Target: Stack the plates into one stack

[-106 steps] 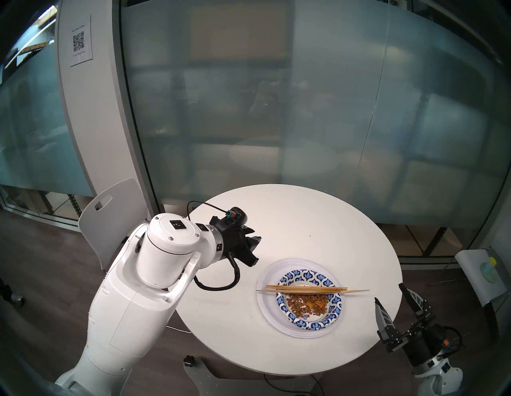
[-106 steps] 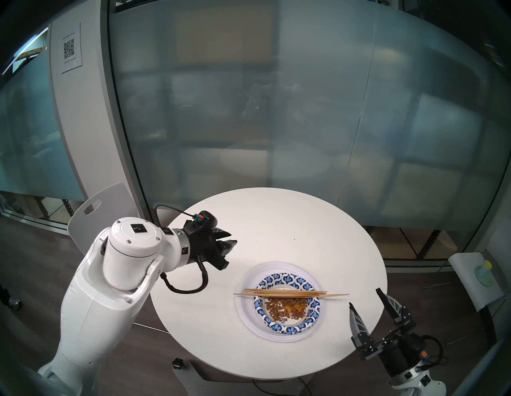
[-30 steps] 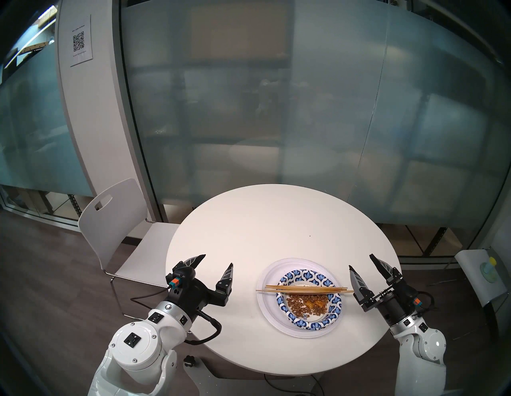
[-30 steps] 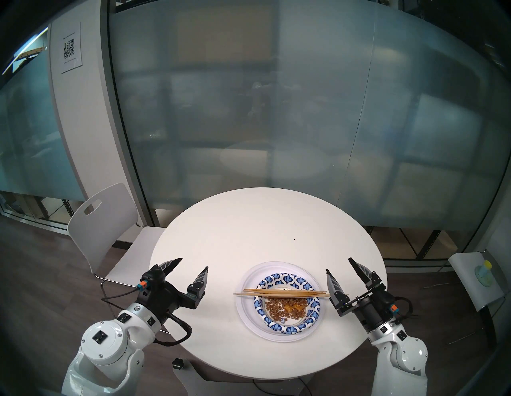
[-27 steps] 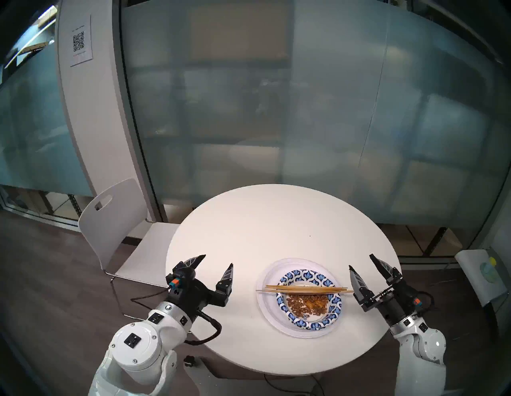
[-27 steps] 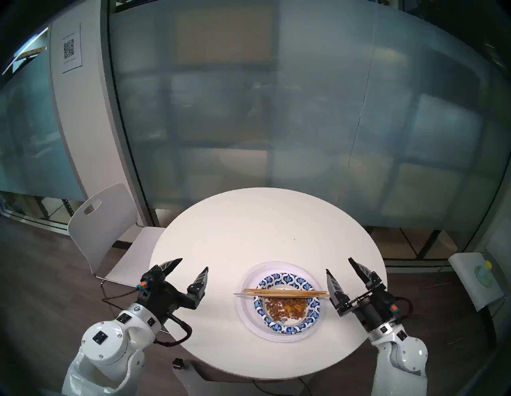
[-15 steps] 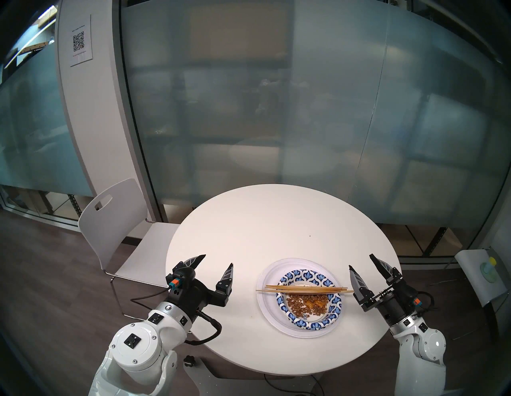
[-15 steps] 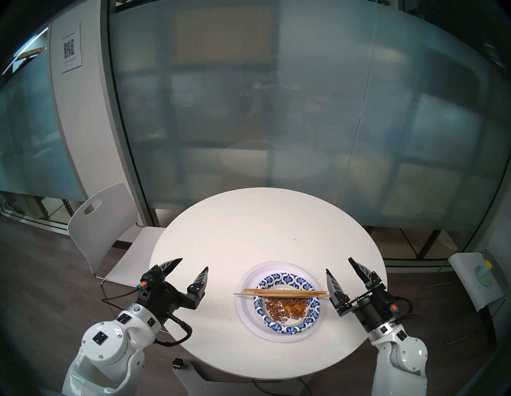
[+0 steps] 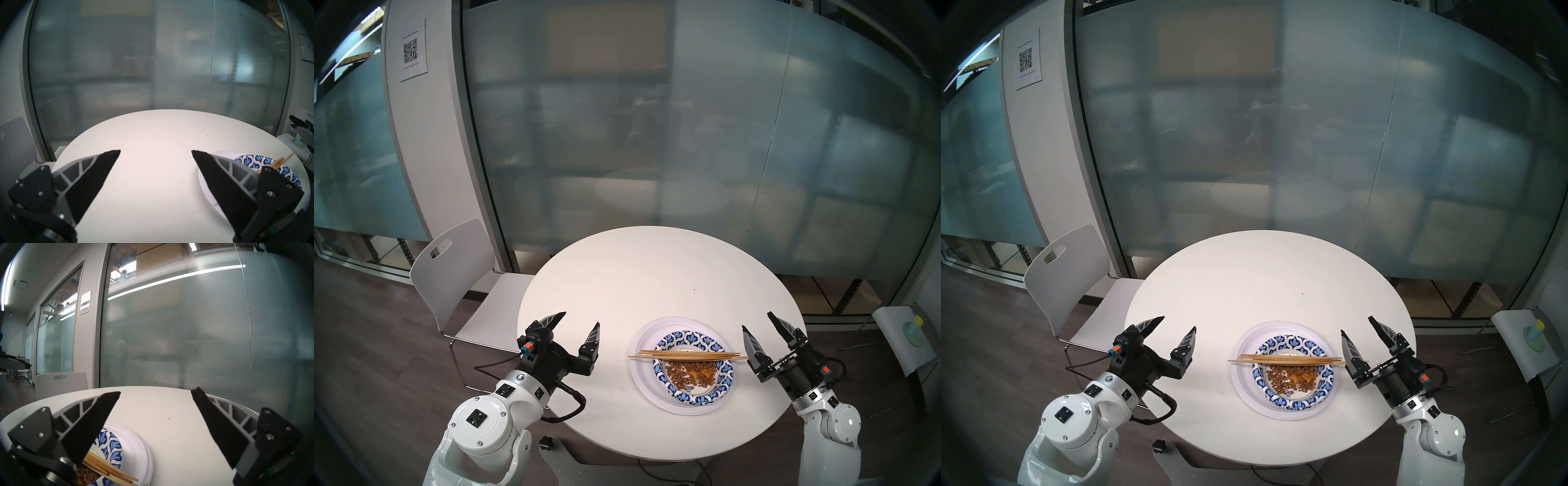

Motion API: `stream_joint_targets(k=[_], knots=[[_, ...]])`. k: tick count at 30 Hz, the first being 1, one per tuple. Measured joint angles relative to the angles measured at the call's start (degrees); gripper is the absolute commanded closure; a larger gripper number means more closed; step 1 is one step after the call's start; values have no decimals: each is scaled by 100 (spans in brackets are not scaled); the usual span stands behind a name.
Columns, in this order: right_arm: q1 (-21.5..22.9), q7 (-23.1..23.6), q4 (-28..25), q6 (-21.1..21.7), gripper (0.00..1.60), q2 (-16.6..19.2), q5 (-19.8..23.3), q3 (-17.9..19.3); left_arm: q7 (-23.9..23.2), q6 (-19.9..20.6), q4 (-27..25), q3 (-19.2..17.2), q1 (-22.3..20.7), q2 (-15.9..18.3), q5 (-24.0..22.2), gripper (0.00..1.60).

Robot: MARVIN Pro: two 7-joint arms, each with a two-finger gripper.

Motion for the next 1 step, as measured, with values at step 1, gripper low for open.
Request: stream_joint_targets(k=[1], knots=[[0, 1, 0, 0, 0, 0, 0, 0, 0, 0, 0, 0, 0, 0, 1, 0]])
